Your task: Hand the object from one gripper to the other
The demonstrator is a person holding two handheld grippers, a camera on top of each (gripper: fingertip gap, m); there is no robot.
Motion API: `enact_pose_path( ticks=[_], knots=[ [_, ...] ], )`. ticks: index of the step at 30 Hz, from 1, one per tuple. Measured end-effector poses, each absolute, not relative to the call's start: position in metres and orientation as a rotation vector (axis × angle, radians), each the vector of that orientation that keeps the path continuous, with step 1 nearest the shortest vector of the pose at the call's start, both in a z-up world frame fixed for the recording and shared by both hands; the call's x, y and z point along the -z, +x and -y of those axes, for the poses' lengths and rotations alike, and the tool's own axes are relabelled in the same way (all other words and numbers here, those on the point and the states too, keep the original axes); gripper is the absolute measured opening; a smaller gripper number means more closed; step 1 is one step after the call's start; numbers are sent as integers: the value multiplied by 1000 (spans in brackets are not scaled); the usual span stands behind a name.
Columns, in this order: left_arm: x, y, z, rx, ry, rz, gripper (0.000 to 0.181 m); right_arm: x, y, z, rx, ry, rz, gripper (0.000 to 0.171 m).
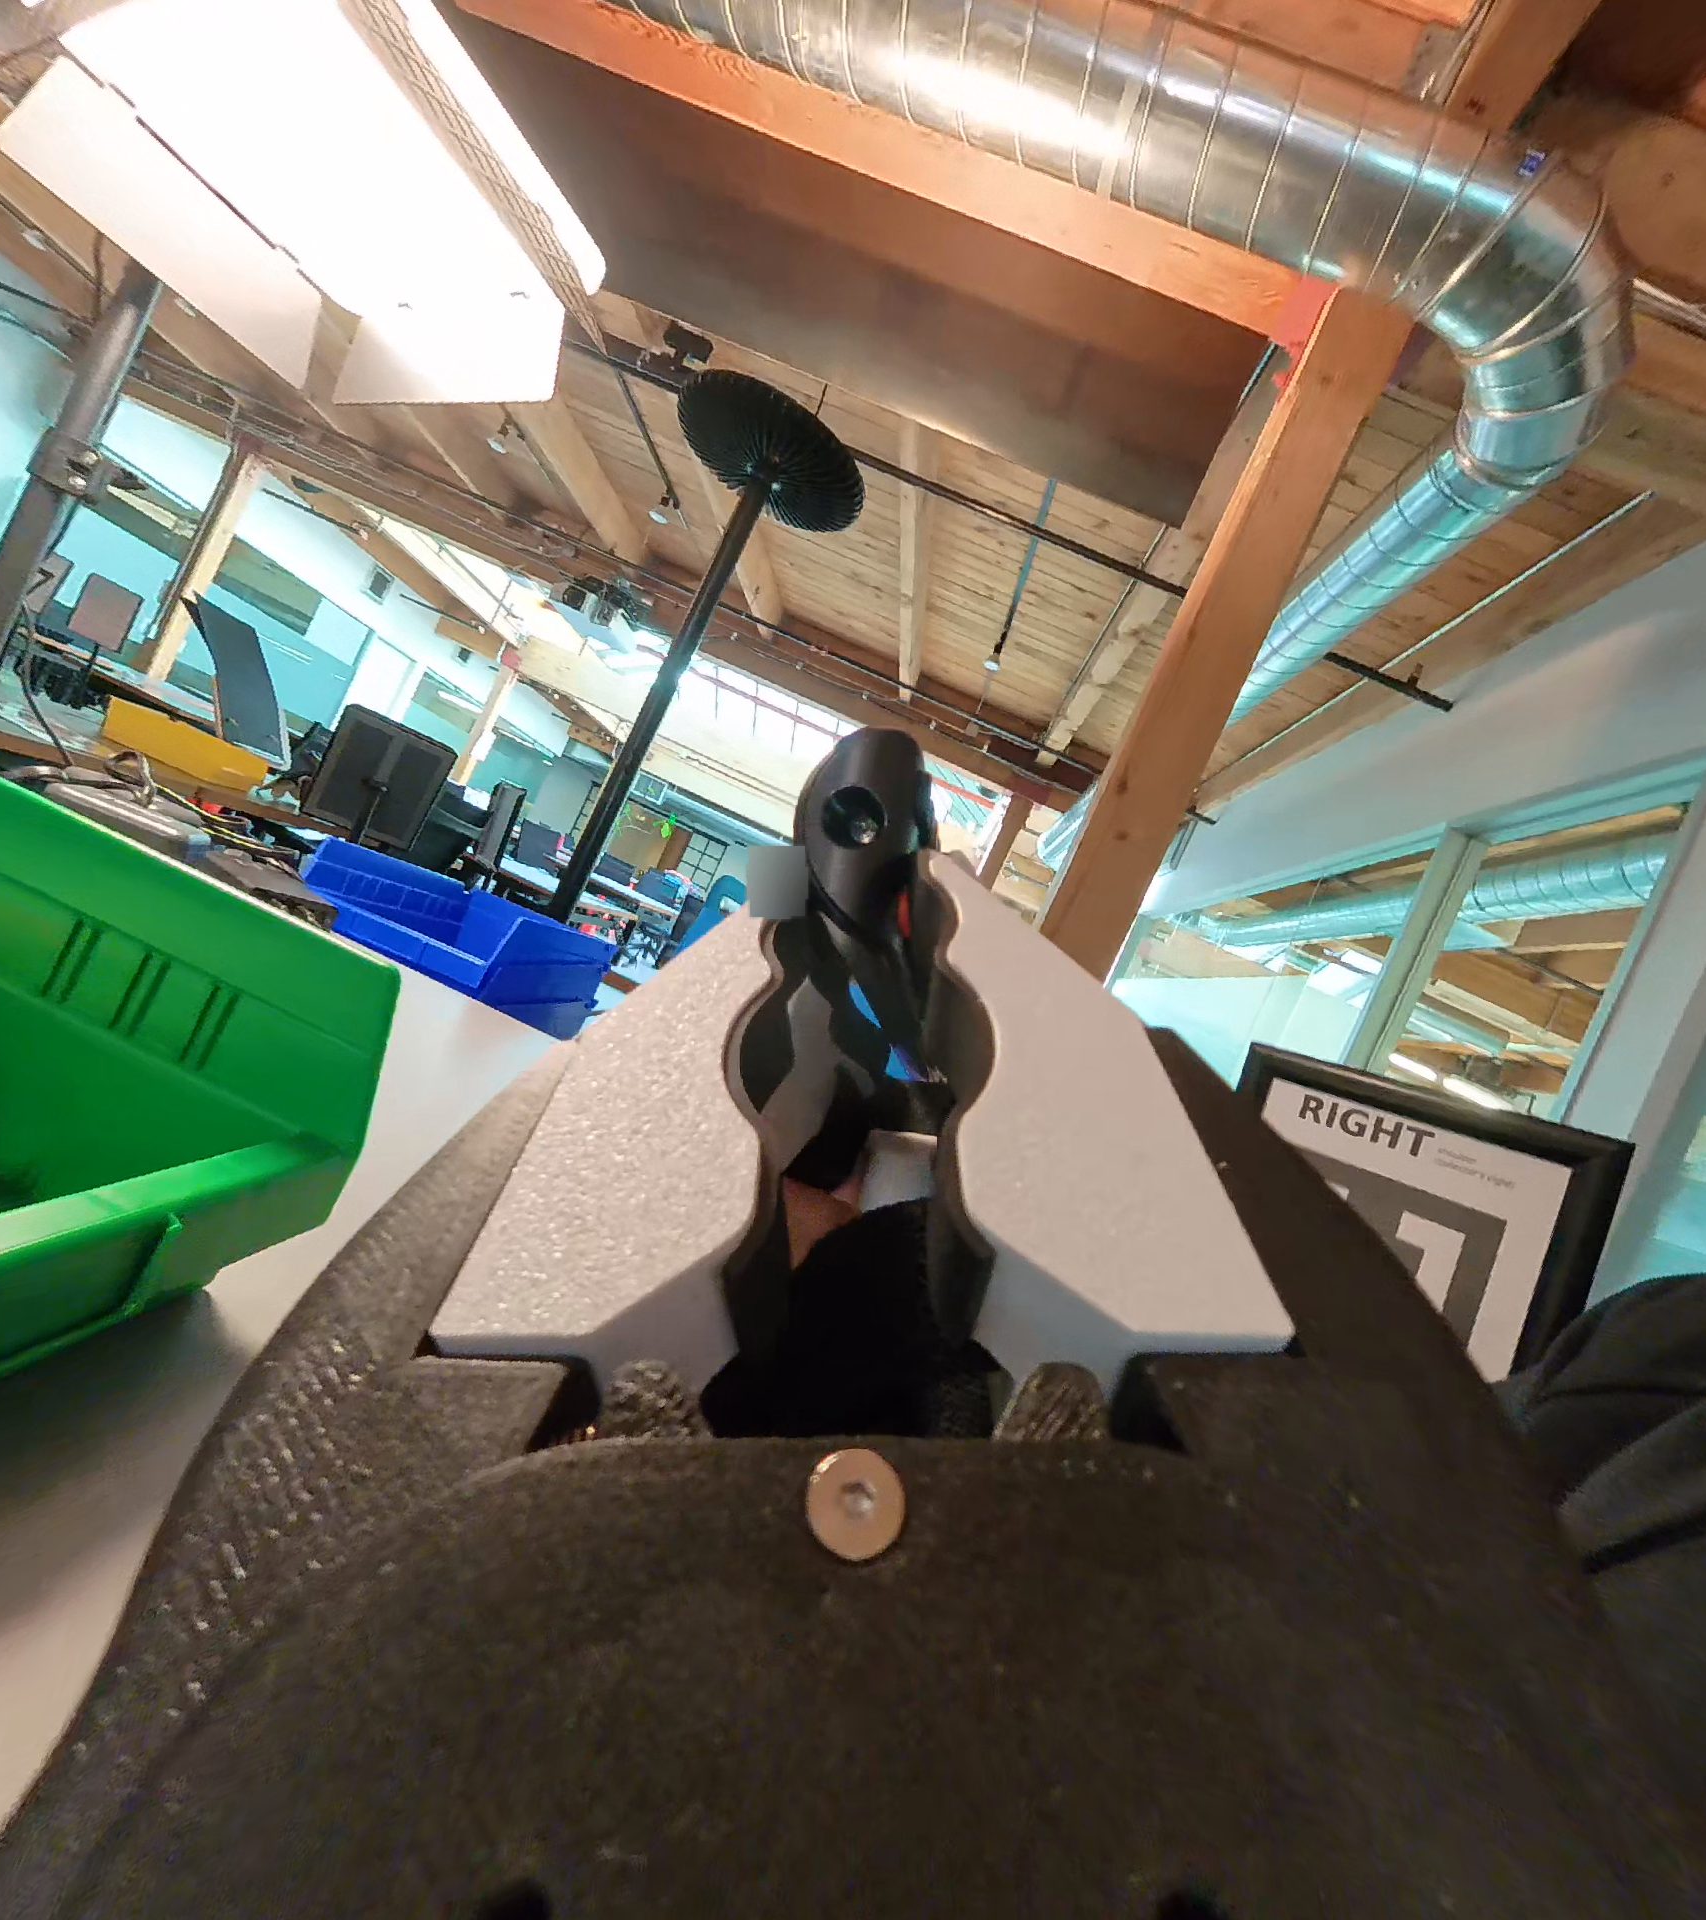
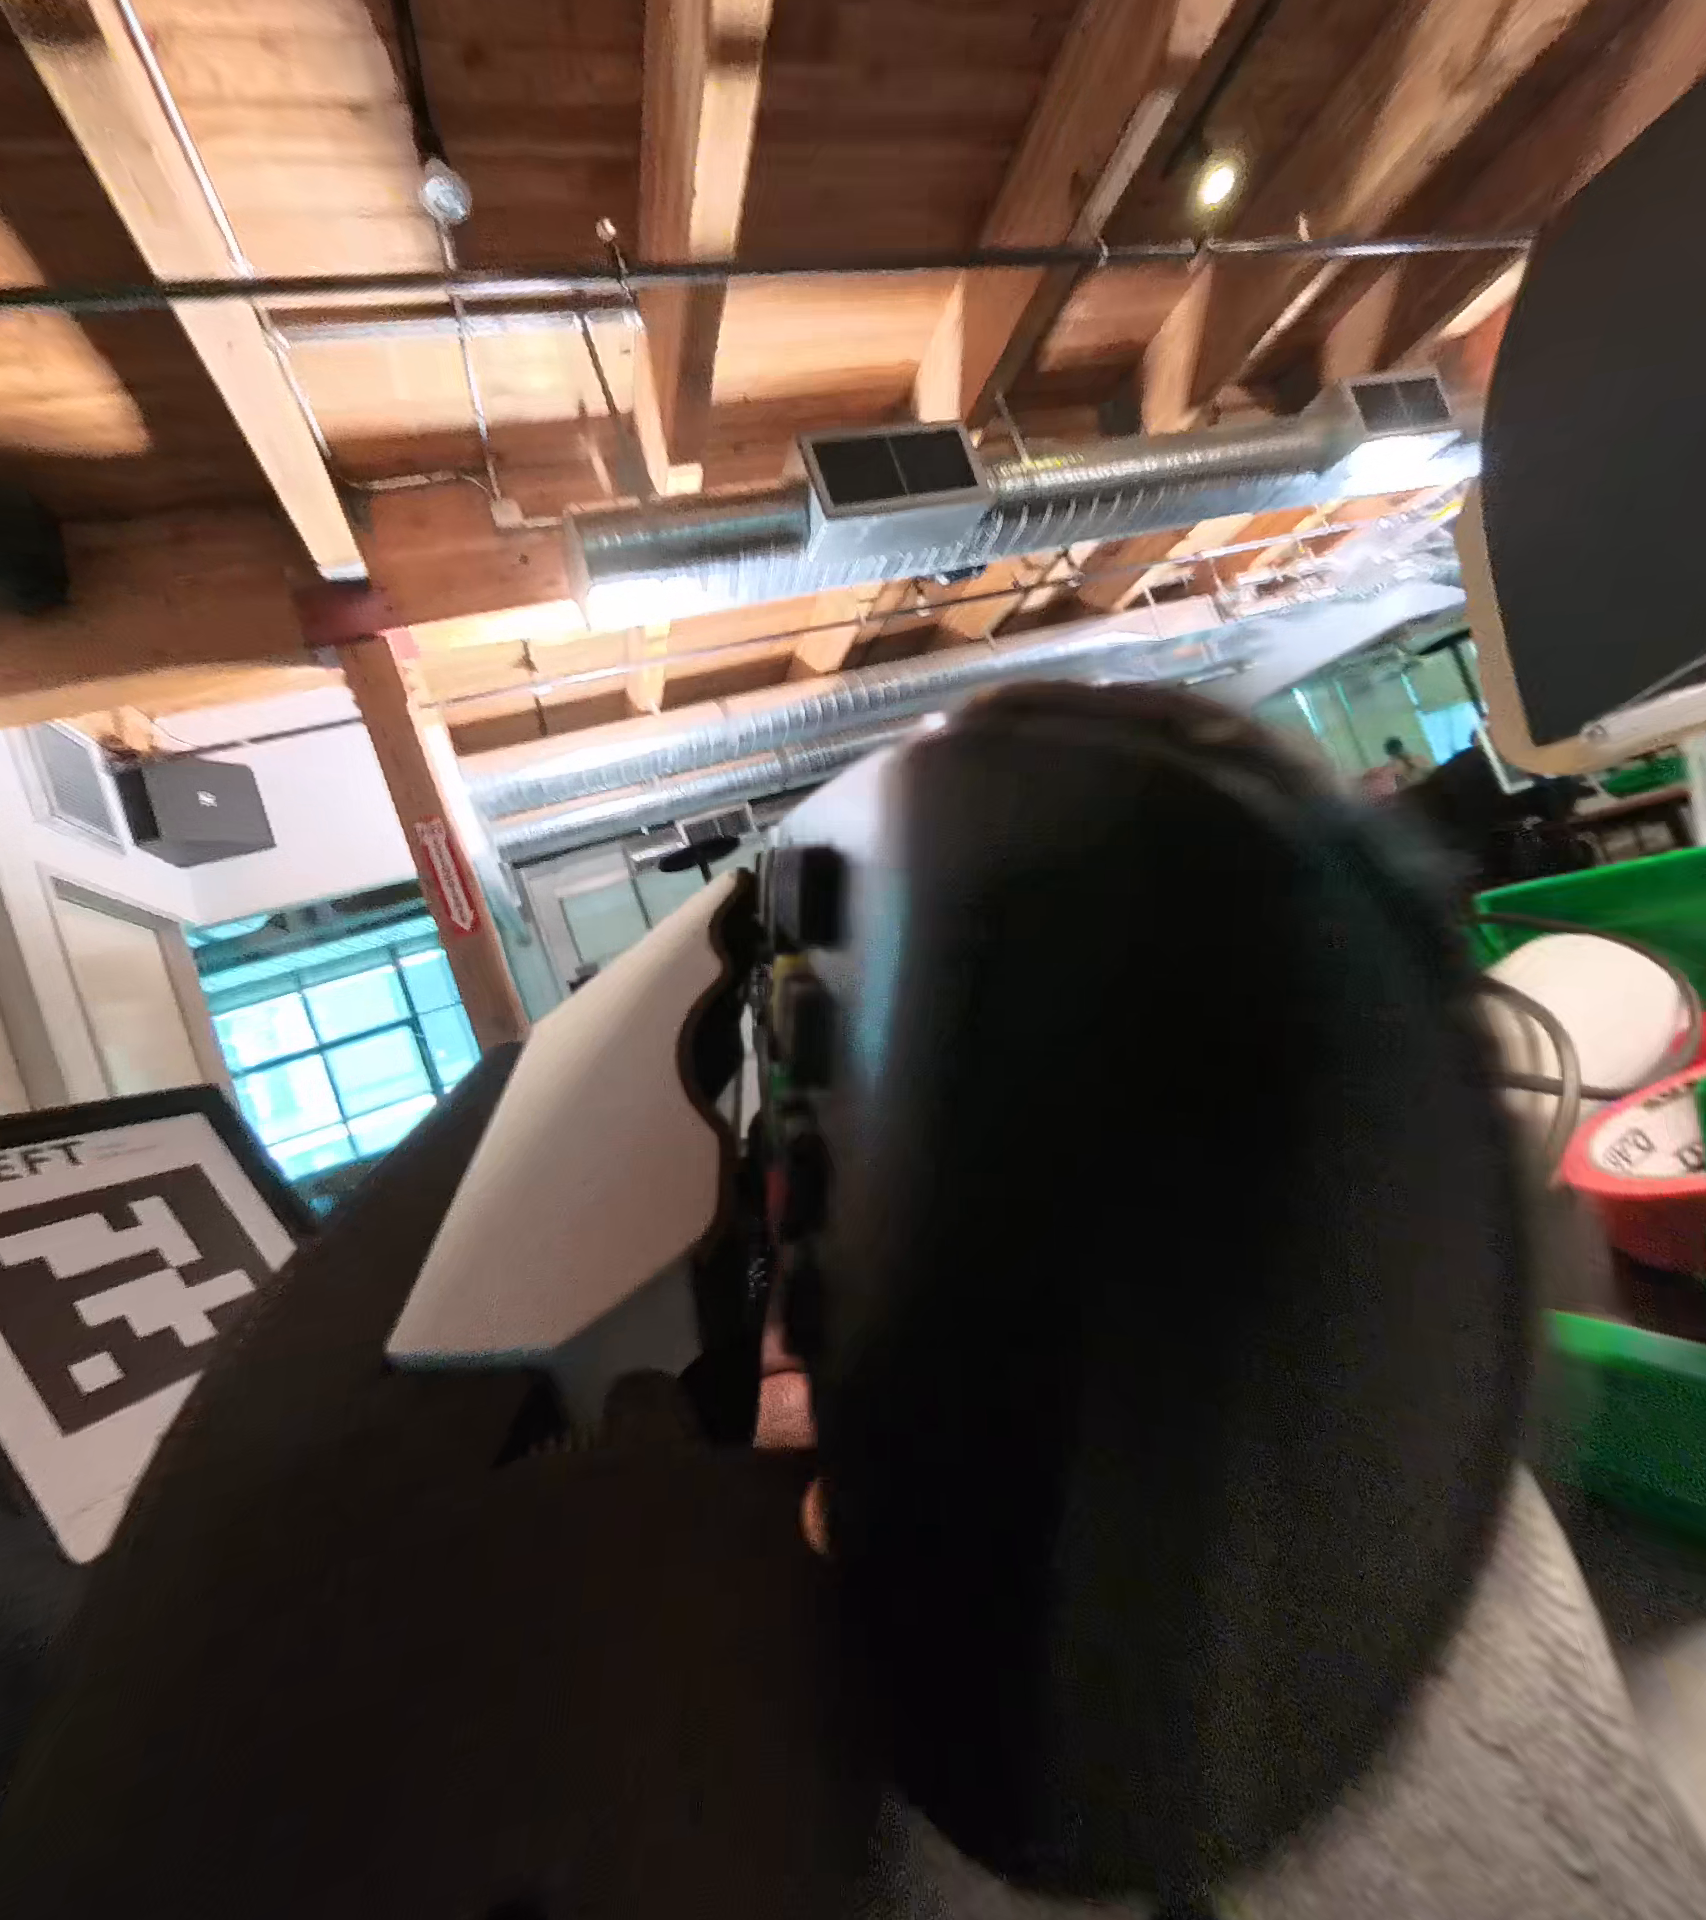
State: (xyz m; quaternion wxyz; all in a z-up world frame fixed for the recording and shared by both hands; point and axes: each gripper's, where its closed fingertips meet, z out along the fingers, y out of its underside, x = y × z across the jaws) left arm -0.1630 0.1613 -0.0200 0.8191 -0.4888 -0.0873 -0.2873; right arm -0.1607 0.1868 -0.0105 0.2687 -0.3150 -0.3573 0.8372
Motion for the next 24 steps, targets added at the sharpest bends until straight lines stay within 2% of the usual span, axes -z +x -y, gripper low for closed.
enact_pose_path(
  ticks=[1, 4, 7, 12, 14, 20, 23, 24],
  knots=[
    [20, -165, -161, 619, -1034, 199, 18, 9, -159, -187, -2280, -835, 960, 30],
    [20, -166, -163, 667, -1024, 227, 21, 9, -158, -188, -2279, -835, 951, 28],
    [22, -162, -167, 722, -1040, 230, 35, 10, -159, -184, -2304, -837, 969, 28],
    [22, -153, -165, 677, -1064, 160, 22, 13, -161, -173, -2317, -833, 1040, 31],
    [19, -158, -161, 662, -1038, 167, 22, 11, -161, -182, -2299, -848, 984, 41],
    [12, -170, -153, 676, -964, 220, 24, 7, -157, -190, -2336, -831, 922, 30],
    [21, -161, -166, 663, -1056, 216, 41, 10, -161, -188, -2318, -860, 946, 31],
    [24, -158, -170, 642, -1090, 207, 41, 12, -162, -185, -2322, -866, 963, 29]
  ],
)
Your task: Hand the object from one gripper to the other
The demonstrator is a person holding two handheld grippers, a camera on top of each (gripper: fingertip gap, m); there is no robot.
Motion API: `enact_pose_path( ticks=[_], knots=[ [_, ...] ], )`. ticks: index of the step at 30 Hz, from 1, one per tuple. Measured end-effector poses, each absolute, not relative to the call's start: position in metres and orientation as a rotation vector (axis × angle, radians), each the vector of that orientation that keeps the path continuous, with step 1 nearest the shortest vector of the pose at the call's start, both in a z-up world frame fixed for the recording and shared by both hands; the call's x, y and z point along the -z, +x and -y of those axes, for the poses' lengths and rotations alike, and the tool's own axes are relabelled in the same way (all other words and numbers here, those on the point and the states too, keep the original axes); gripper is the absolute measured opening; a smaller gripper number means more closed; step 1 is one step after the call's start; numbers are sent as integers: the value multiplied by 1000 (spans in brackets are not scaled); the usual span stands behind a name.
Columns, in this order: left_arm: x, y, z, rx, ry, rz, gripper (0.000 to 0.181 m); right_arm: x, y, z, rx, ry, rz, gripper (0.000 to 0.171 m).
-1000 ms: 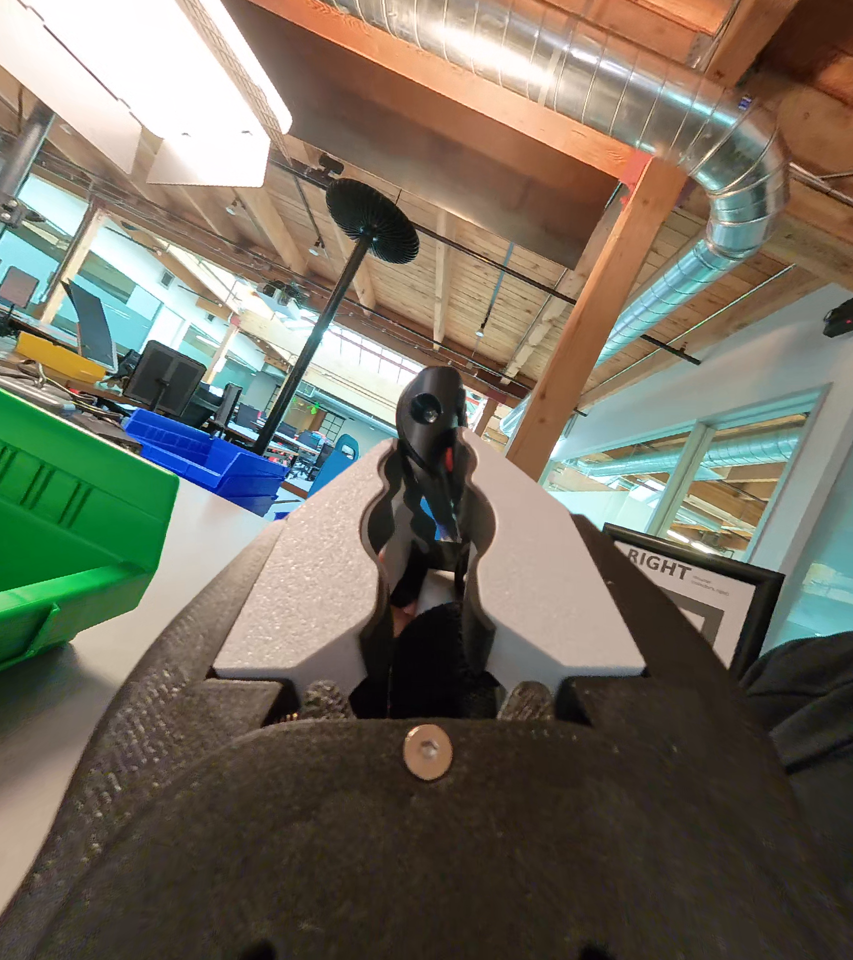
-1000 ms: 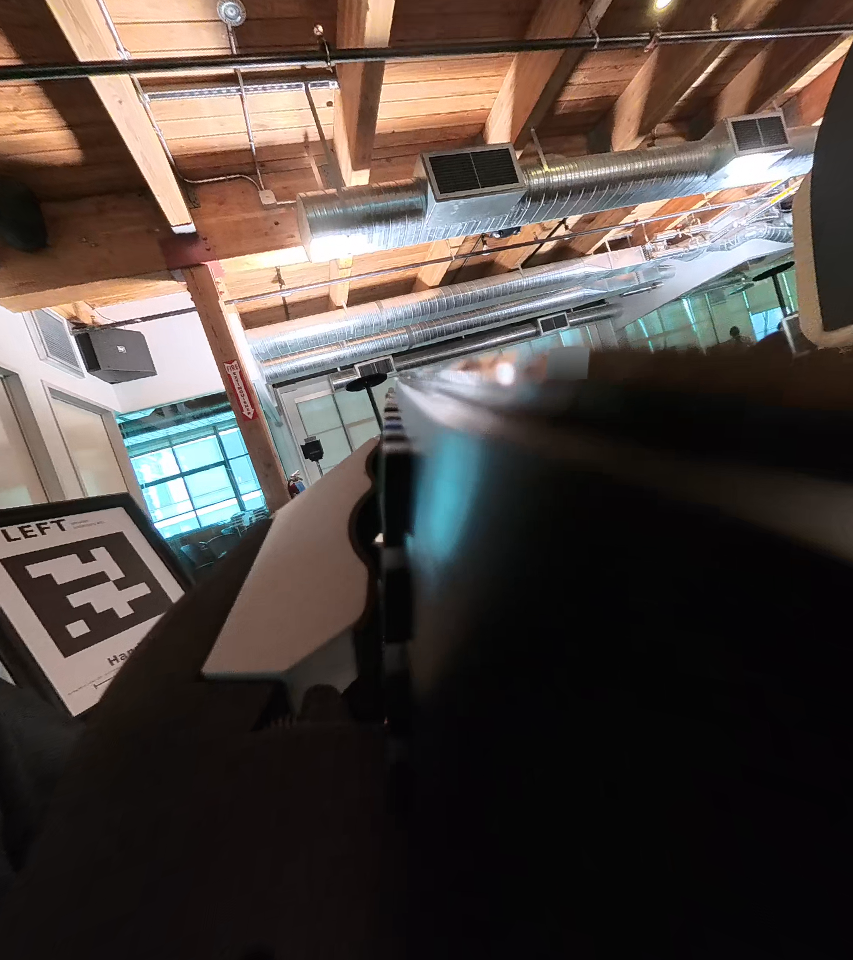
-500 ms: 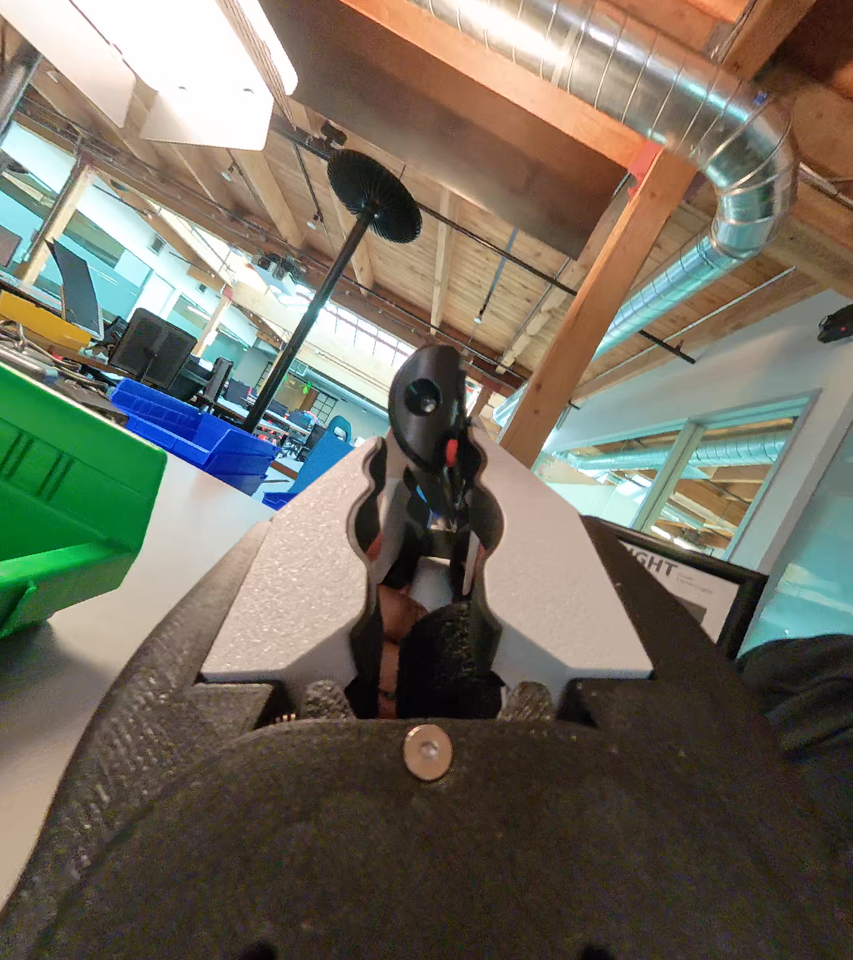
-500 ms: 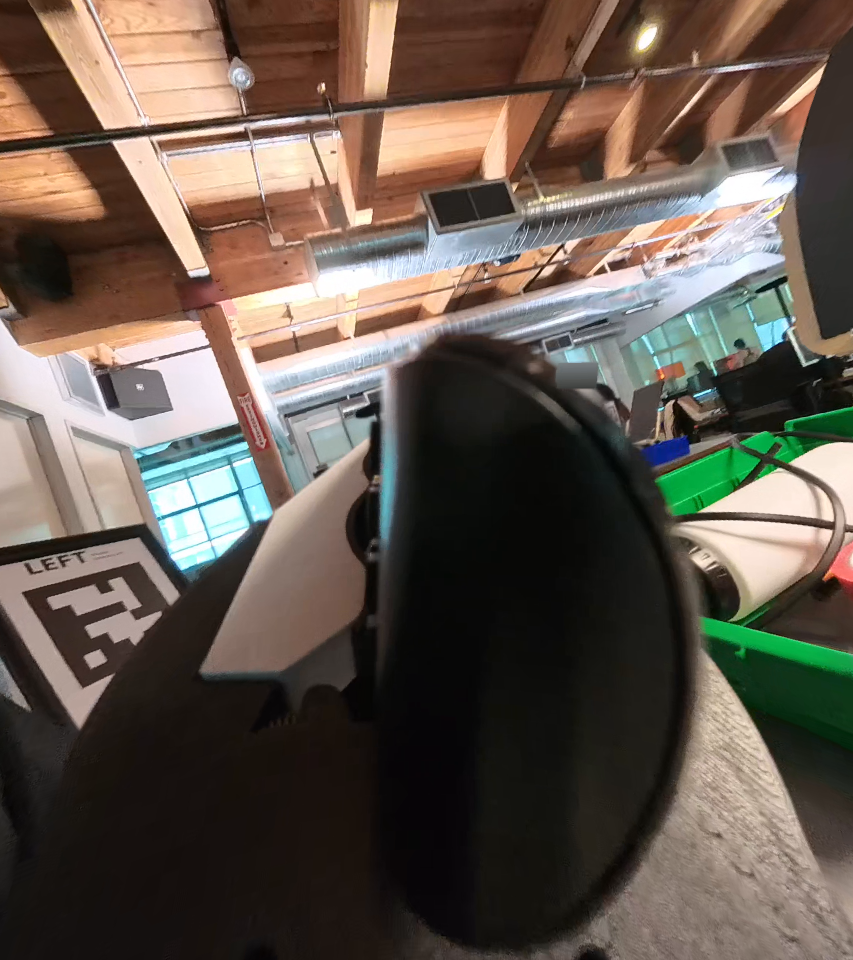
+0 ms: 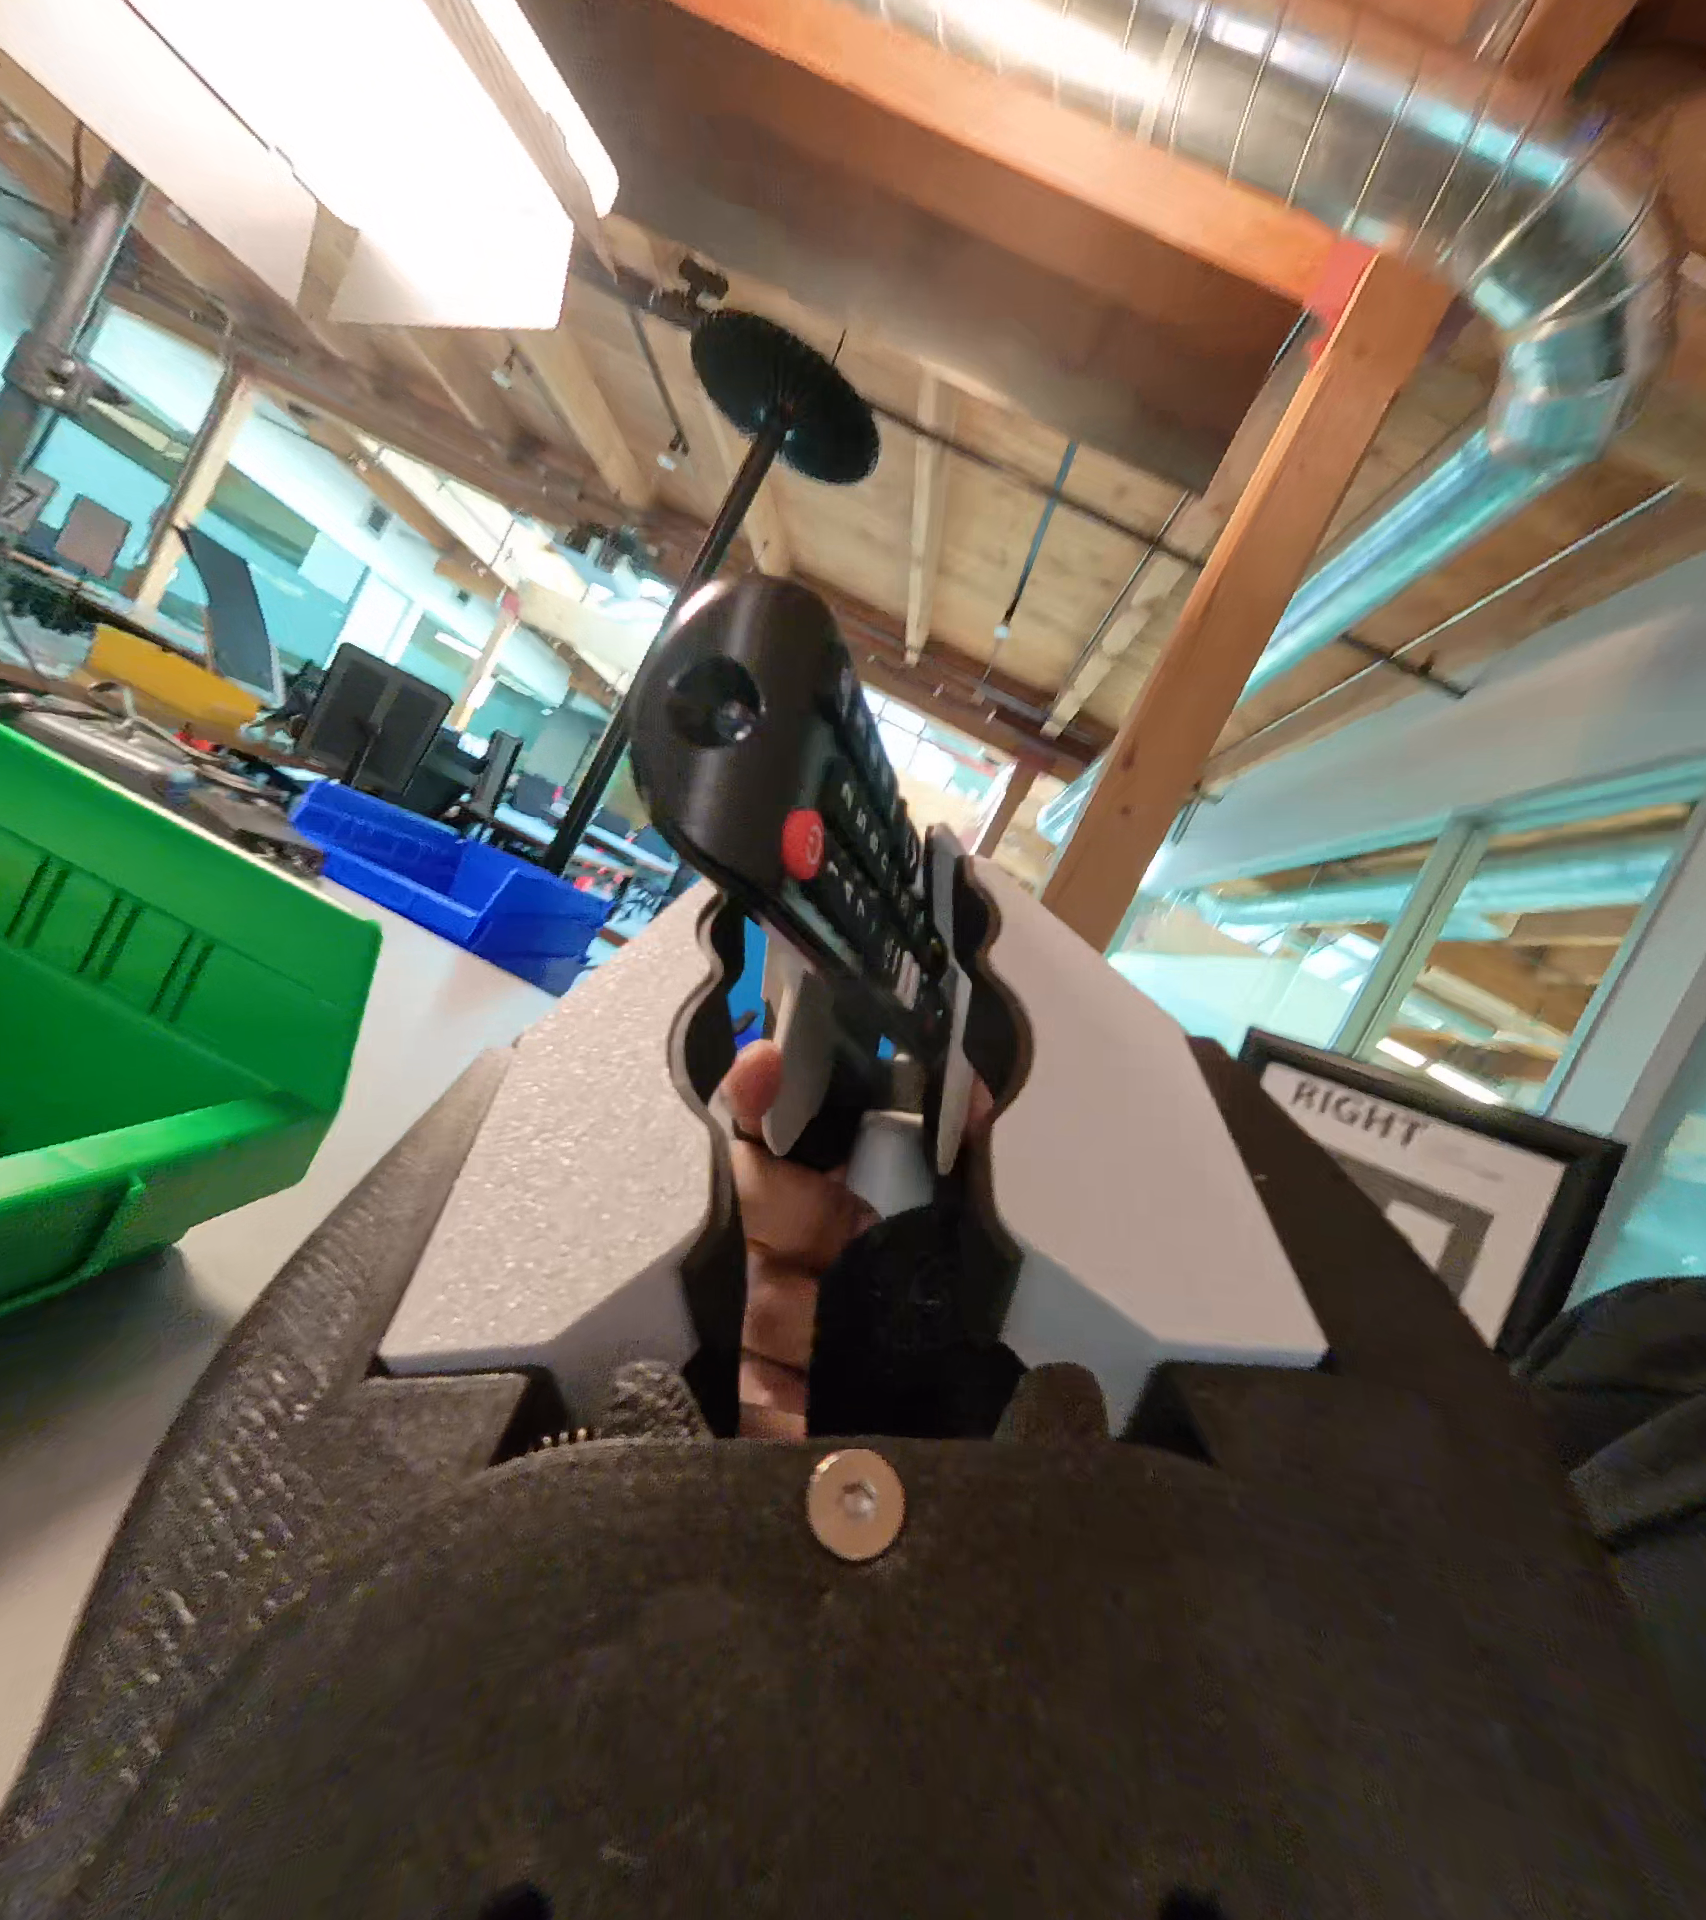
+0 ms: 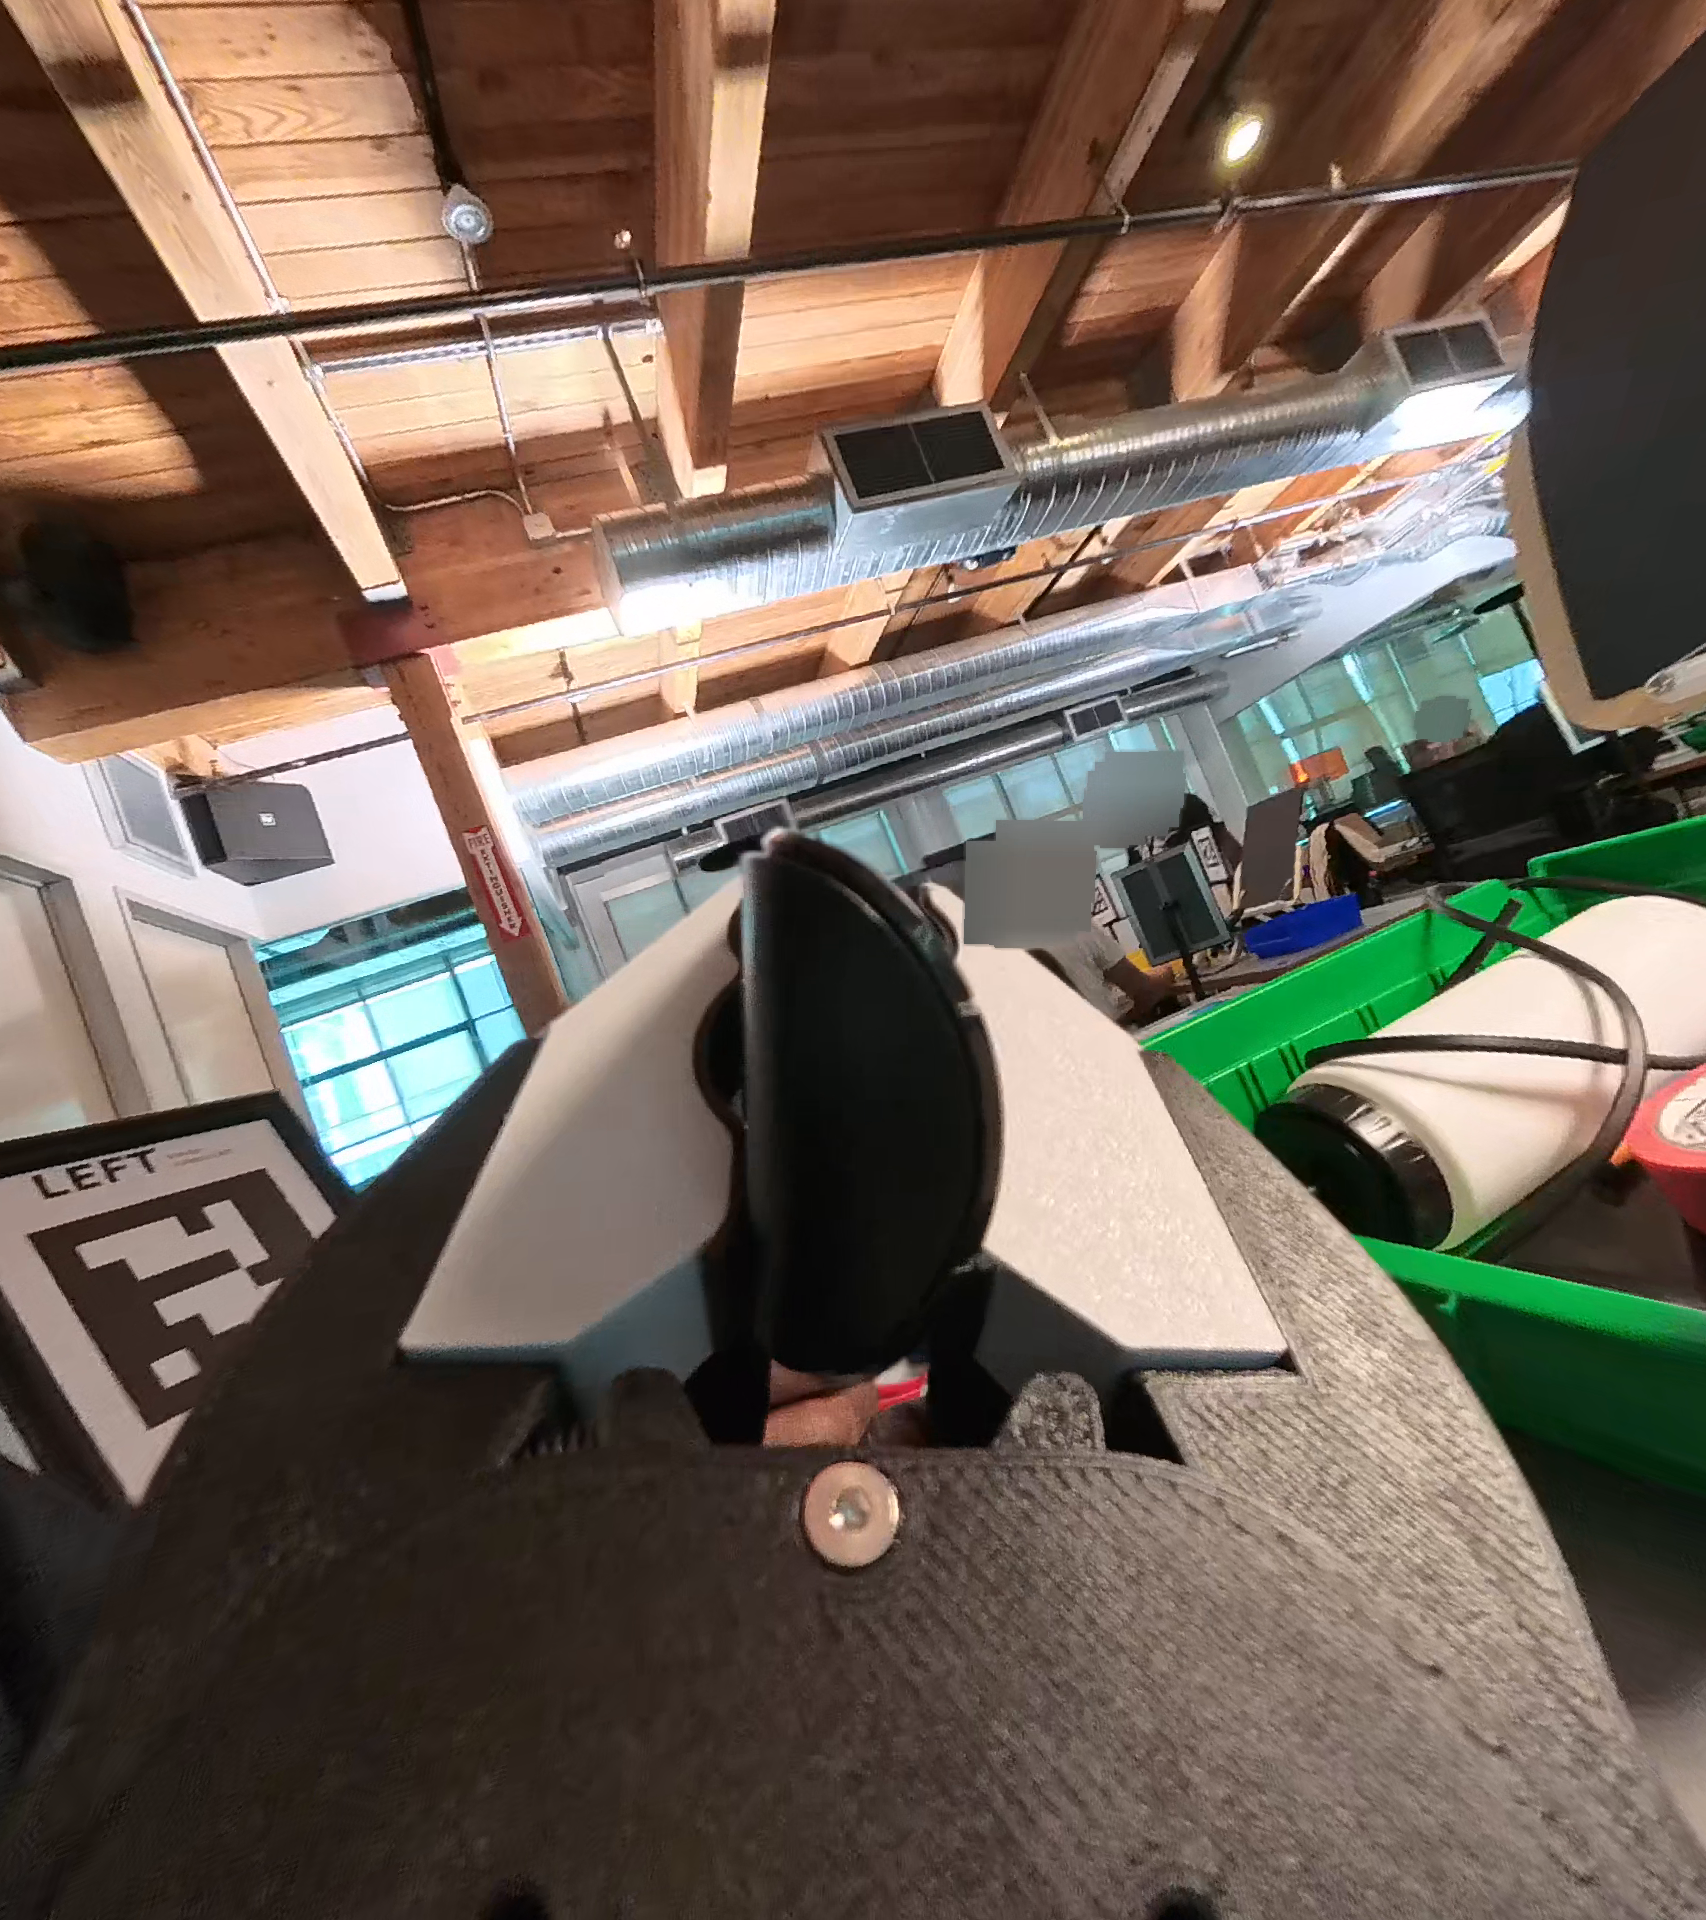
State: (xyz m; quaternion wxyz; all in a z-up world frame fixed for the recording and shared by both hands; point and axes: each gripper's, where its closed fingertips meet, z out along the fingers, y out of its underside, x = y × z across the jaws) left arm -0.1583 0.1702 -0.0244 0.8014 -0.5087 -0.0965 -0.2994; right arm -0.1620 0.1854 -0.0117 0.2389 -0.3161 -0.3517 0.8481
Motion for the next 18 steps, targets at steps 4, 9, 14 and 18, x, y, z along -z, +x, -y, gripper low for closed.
enact_pose_path(
  ticks=[4, 9, 14, 18],
  knots=[
    [22, -161, -165, 593, -1075, 184, 26, 17, -165, -171, -2338, -869, 1056, 30],
    [10, -168, -151, 554, -992, 180, 24, 16, -167, -178, -2295, -891, 1030, 45],
    [9, -174, -151, 619, -952, 238, 34, 19, -165, -166, -2306, -861, 1099, 28],
    [16, -168, -158, 583, -1026, 206, 29, 25, -167, -154, -2316, -867, 1183, 28]
  ],
)
